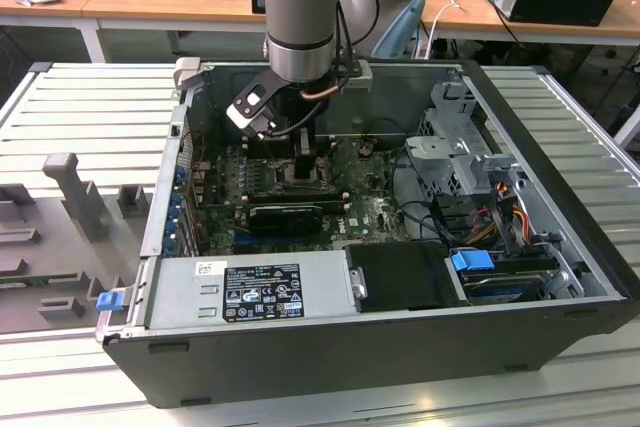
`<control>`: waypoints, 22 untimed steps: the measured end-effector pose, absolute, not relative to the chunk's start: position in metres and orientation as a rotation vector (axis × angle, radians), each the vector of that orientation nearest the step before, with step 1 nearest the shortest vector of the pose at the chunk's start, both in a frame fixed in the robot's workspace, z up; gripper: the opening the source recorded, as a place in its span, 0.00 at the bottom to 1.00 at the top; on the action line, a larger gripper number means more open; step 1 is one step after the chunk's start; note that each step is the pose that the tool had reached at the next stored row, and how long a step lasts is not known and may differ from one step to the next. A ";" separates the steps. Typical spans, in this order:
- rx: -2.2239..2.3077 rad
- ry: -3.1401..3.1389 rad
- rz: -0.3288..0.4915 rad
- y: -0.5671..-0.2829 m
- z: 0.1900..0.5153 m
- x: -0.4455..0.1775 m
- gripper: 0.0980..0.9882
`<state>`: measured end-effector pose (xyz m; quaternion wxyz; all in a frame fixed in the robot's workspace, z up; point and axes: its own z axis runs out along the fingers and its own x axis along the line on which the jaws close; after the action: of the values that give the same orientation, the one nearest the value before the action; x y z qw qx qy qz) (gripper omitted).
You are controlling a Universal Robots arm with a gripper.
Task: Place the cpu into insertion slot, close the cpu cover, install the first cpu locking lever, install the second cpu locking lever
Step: 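Place the cpu into insertion slot, then close the cpu cover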
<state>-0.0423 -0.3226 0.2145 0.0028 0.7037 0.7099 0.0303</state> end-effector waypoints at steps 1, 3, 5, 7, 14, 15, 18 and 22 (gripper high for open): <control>2.207 2.226 0.095 -0.323 0.215 -0.042 0.27; 2.207 2.226 0.095 -0.323 0.216 -0.042 0.13; 2.207 2.226 0.095 -0.323 0.217 -0.042 0.01; 2.206 2.226 0.093 -0.323 0.218 -0.042 0.01; 2.206 2.225 0.093 -0.323 0.221 -0.042 0.01; 2.206 2.225 0.094 -0.323 0.222 -0.042 0.01; 2.208 2.225 0.092 -0.323 0.222 -0.037 0.01; 2.209 2.226 0.092 -0.324 0.222 -0.036 0.01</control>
<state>-0.0358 -0.3238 0.2220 0.0020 0.7041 0.7095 0.0294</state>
